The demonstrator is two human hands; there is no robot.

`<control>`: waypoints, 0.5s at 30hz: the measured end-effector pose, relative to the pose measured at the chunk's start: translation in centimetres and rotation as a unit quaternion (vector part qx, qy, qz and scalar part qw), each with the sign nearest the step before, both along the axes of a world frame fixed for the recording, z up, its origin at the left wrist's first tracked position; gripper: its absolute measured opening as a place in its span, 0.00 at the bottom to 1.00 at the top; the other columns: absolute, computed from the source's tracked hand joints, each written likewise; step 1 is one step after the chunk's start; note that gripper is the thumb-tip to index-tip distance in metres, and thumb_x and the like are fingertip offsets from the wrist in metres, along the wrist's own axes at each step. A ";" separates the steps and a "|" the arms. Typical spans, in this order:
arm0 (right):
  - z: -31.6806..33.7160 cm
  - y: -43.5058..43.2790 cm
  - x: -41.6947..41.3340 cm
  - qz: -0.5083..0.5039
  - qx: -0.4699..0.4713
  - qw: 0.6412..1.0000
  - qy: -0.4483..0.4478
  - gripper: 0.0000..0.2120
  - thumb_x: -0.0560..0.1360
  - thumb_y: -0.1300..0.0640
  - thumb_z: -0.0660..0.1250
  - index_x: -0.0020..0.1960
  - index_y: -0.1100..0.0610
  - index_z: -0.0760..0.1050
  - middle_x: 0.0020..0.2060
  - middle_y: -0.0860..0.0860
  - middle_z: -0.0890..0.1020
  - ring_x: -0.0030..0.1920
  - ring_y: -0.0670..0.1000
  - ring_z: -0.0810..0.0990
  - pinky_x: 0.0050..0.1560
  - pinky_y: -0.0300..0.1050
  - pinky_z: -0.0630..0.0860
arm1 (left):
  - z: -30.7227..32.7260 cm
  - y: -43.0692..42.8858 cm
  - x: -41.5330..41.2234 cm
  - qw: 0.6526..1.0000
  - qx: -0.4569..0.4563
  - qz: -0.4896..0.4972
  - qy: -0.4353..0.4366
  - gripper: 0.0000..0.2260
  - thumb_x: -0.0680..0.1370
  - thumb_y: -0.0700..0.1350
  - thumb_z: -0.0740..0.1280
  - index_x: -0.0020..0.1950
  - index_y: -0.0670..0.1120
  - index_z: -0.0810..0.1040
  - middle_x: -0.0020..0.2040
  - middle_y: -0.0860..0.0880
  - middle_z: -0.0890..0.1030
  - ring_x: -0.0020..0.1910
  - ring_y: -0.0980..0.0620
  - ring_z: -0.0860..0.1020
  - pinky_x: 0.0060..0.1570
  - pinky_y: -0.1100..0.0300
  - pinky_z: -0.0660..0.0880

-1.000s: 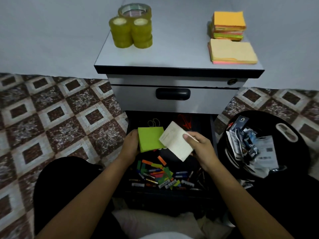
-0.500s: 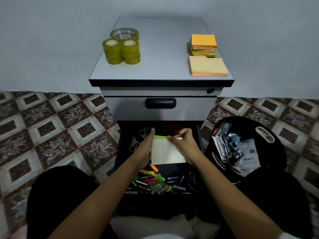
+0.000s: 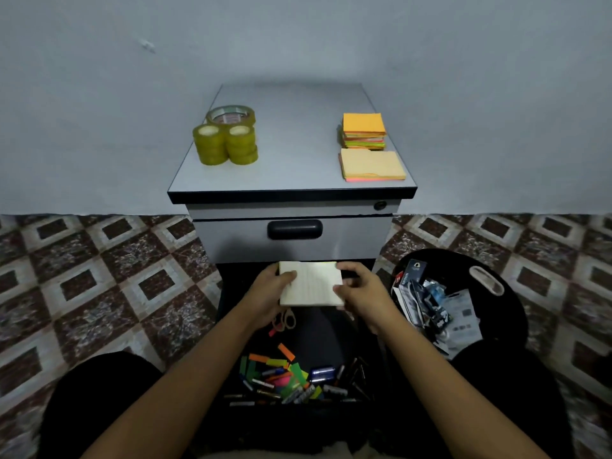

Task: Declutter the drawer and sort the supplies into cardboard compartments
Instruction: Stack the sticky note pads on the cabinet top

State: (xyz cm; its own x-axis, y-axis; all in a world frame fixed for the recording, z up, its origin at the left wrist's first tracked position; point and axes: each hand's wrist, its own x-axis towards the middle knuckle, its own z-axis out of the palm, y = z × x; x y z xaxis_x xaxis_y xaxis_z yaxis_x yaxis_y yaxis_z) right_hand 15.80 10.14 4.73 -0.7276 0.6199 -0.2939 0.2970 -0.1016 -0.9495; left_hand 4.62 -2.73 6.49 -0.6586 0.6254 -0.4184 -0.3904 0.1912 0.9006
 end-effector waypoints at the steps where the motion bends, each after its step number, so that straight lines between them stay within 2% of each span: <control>1: 0.9 0.4 0.1 -0.013 0.003 1.000 0.012 0.17 0.73 0.71 0.64 0.58 0.56 0.73 0.37 0.52 0.72 0.37 0.49 0.74 0.30 0.38 0.78 | 1.1 0.3 -0.2 1.000 -0.004 -0.019 0.009 0.13 0.80 0.34 0.55 0.62 0.42 0.71 0.48 0.44 0.77 0.43 0.50 0.76 0.33 0.61 0.75; 3: 2.9 1.2 0.1 -0.024 0.005 0.999 0.032 0.17 0.73 0.71 0.65 0.58 0.56 0.74 0.36 0.53 0.70 0.36 0.49 0.73 0.29 0.37 0.77 | 3.2 1.0 -0.9 0.998 -0.010 -0.058 0.022 0.15 0.78 0.32 0.53 0.59 0.43 0.72 0.50 0.43 0.77 0.45 0.48 0.76 0.32 0.62 0.75; 5: 5.4 2.1 0.3 -0.022 0.026 0.998 0.047 0.17 0.73 0.71 0.65 0.57 0.55 0.75 0.34 0.52 0.69 0.34 0.48 0.72 0.29 0.36 0.75 | 5.2 1.7 -1.8 0.995 -0.007 -0.090 0.050 0.17 0.76 0.29 0.53 0.59 0.42 0.72 0.55 0.40 0.76 0.48 0.47 0.76 0.39 0.59 0.76; 8: 9.5 3.6 0.6 -0.023 0.091 0.994 0.058 0.15 0.73 0.71 0.65 0.57 0.58 0.76 0.32 0.53 0.70 0.31 0.48 0.71 0.27 0.34 0.74 | 8.4 3.2 -2.6 0.990 0.016 -0.095 0.103 0.19 0.76 0.27 0.55 0.66 0.38 0.70 0.57 0.40 0.77 0.48 0.48 0.78 0.35 0.63 0.78; 9: 10.9 4.2 0.5 -0.028 0.111 0.991 0.065 0.15 0.73 0.71 0.66 0.57 0.58 0.76 0.34 0.55 0.71 0.32 0.49 0.72 0.28 0.36 0.76 | 9.6 3.9 -2.8 0.988 0.019 -0.081 0.132 0.21 0.76 0.28 0.58 0.69 0.39 0.67 0.58 0.40 0.77 0.50 0.47 0.78 0.38 0.62 0.79; 11: 13.2 5.4 0.2 -0.046 0.153 0.985 0.062 0.14 0.73 0.70 0.66 0.56 0.58 0.77 0.39 0.57 0.74 0.34 0.51 0.75 0.34 0.42 0.80 | 11.5 5.6 -3.1 0.978 0.004 -0.048 0.204 0.25 0.76 0.31 0.63 0.72 0.43 0.64 0.58 0.41 0.77 0.54 0.45 0.78 0.47 0.57 0.79; 13: 15.0 7.1 -0.6 -0.064 0.188 0.979 0.046 0.14 0.73 0.68 0.67 0.56 0.55 0.77 0.40 0.55 0.76 0.36 0.52 0.76 0.41 0.47 0.80 | 13.0 7.3 -3.3 0.966 -0.012 -0.035 0.256 0.24 0.75 0.33 0.65 0.70 0.44 0.67 0.50 0.44 0.78 0.49 0.46 0.79 0.47 0.56 0.77; 15: 16.0 9.1 -1.6 -0.074 0.218 0.973 0.032 0.15 0.73 0.67 0.67 0.57 0.55 0.78 0.44 0.55 0.77 0.40 0.54 0.77 0.48 0.52 0.81 | 14.0 9.2 -3.4 0.960 -0.012 -0.033 0.277 0.23 0.75 0.33 0.66 0.69 0.44 0.68 0.48 0.44 0.79 0.46 0.46 0.79 0.46 0.56 0.78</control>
State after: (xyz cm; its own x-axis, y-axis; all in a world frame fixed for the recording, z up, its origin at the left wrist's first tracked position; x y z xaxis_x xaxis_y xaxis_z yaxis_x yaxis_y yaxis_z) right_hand 14.23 19.26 20.73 -0.6298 0.7742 0.0631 0.2480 0.2774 -0.9282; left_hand 1.18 6.43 20.49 -0.7432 0.6685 -0.0293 0.1618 0.2220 0.9615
